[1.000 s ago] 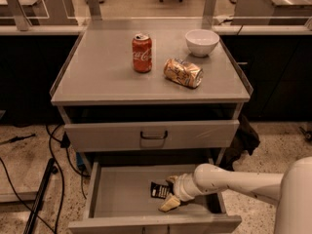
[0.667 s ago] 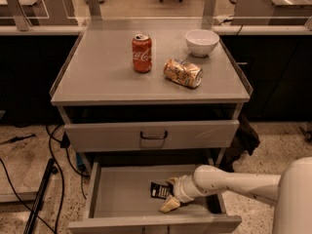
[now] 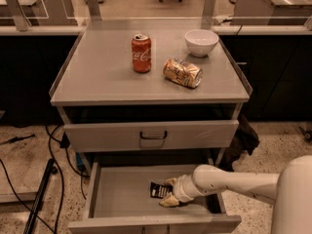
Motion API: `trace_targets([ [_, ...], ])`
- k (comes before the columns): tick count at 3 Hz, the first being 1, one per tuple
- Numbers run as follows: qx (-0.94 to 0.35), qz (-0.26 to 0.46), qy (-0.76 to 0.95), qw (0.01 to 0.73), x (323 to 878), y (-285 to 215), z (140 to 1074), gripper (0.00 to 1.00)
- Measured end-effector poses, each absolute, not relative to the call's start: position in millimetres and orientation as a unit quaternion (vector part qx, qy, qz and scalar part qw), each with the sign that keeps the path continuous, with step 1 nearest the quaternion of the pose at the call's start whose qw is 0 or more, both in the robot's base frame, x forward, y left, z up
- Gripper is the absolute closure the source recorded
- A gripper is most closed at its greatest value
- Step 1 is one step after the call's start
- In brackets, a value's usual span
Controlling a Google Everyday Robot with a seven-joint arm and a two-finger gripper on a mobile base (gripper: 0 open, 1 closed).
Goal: Pick rxbar chocolate from middle drawer and place on counter
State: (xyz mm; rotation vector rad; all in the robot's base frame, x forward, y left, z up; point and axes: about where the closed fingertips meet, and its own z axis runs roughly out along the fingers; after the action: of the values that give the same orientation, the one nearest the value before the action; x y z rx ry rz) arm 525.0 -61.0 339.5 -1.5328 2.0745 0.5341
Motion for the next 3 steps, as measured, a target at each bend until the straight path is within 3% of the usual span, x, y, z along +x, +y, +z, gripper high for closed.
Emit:
trace_targets([
  [1, -0.563, 0.196, 0.762, 0.251, 525.0, -61.0, 344.2, 0.92],
  [2, -0.563, 0.186, 0.767, 0.245, 523.9, -66.0, 350.2, 1.0],
  [3, -0.563, 0.186, 0.767, 0.245, 523.9, -65.9, 350.3, 1.0],
])
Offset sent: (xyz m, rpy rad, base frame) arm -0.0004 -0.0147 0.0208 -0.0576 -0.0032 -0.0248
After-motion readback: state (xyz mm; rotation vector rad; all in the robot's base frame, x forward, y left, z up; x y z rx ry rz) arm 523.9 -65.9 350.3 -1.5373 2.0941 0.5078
